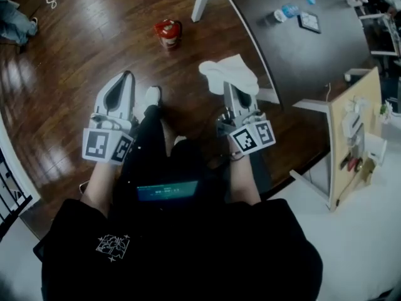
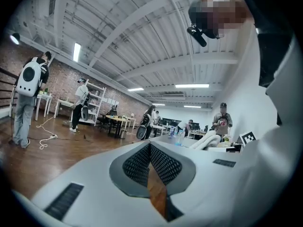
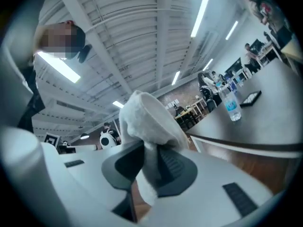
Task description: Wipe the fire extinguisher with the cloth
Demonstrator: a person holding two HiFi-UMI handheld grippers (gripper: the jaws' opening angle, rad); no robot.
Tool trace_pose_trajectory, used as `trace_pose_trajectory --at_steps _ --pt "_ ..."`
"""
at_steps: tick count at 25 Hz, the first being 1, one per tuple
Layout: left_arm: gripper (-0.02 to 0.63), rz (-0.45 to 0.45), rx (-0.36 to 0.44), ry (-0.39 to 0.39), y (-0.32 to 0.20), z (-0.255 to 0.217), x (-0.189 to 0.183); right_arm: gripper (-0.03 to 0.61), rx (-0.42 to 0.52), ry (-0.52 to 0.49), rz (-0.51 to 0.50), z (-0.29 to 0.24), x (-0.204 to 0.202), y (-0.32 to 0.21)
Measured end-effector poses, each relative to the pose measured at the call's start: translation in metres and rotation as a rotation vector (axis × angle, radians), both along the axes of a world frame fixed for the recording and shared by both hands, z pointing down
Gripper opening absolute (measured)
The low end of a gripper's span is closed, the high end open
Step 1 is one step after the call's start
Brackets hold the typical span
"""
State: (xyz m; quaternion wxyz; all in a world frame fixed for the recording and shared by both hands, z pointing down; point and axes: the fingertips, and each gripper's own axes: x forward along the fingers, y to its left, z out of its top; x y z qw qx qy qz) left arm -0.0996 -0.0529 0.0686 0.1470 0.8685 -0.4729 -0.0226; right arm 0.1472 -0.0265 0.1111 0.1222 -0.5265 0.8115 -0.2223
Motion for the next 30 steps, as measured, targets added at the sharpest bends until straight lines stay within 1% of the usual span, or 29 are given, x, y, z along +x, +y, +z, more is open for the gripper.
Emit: trace_pose_trajectory --at_steps 2,4,7,10,13,15,18,20,24,28,30 --pt "0.000 0.011 0.004 0.003 0.023 -0.020 0.015 0.083 0.009 0.030 -0.021 -0.027 -0.003 0.027" --pt "0.000 0.021 0.005 -0.005 0.048 -0.033 0.027 0.083 0.013 0.032 -0.042 -0.046 -0.003 0.057" --pt "0.000 0.016 0.021 -0.024 0.082 -0.051 0.034 0.084 0.037 0.045 -0.067 -0.068 -0.002 0.097" --pt "0.000 0.005 0.014 -0.032 0.114 -0.071 0.033 0.084 0.058 0.057 -0.063 -0.085 0.007 0.128" --pt "0.000 0.000 0.000 -0.033 0.139 -0.088 0.028 0.084 0.068 0.056 -0.030 -0.099 0.025 0.145" --pt "0.000 -0.005 0.013 -0.028 0.153 -0.103 0.021 0.084 0.085 0.078 -0.017 -0.111 0.031 0.157" --pt "0.000 -0.017 0.041 -0.002 0.164 -0.117 0.010 0.084 0.126 0.114 -0.013 -0.126 0.031 0.172" --pt "0.000 -0.015 0.055 0.010 0.171 -0.119 0.006 0.084 0.141 0.127 -0.004 -0.131 0.025 0.182" --pt "0.000 0.033 0.078 -0.005 0.192 -0.119 0.000 0.084 0.151 0.140 0.031 -0.139 0.006 0.206" --pt "0.000 0.069 0.071 0.026 0.216 -0.116 -0.008 0.084 0.156 0.212 0.002 -0.144 -0.041 0.233" --pt "0.000 0.081 0.080 0.037 0.226 -0.111 -0.012 0.084 0.148 0.212 0.016 -0.141 -0.062 0.242"
